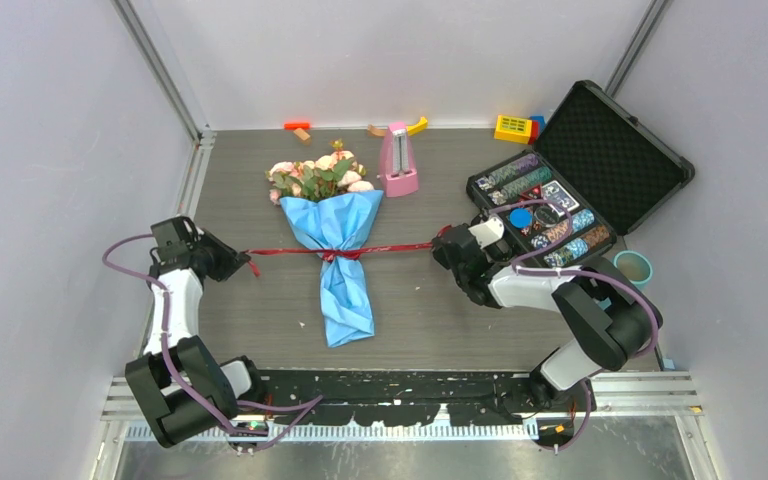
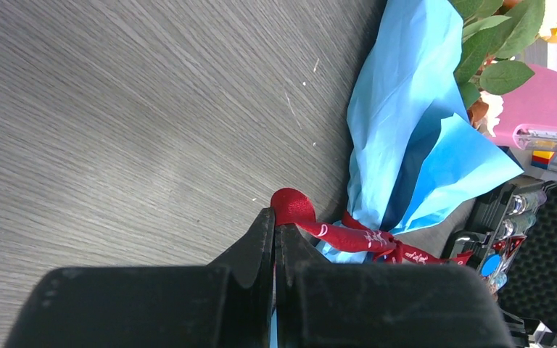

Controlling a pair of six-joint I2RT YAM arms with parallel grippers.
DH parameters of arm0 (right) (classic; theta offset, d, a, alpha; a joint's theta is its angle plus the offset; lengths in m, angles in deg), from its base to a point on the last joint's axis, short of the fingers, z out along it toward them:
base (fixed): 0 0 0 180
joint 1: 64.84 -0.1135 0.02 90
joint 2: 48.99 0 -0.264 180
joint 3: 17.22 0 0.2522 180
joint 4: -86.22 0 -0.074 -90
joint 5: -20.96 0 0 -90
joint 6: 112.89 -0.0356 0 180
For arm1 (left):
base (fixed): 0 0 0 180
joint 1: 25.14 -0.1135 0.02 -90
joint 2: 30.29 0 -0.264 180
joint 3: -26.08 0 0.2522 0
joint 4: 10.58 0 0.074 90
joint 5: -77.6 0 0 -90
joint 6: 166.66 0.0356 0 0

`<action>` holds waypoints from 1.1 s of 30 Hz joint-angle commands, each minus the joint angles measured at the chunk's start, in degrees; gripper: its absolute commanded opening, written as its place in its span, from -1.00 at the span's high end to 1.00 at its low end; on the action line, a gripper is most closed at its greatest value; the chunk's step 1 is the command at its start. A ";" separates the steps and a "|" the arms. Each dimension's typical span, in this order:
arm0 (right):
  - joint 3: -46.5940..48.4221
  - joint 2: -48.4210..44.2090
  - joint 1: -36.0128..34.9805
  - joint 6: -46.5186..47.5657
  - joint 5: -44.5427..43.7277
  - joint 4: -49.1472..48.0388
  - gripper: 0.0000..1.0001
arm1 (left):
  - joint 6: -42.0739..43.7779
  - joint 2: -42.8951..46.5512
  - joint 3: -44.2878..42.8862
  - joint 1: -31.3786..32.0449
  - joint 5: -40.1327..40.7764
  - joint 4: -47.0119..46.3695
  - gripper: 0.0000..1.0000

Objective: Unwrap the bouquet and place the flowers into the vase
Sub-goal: Untie the ribbon from the wrapping paper.

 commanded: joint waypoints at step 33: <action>-0.69 -6.60 0.63 4.46 -5.59 1.21 1.00 | 4.82 0.68 -10.38 -7.64 2.71 4.16 1.00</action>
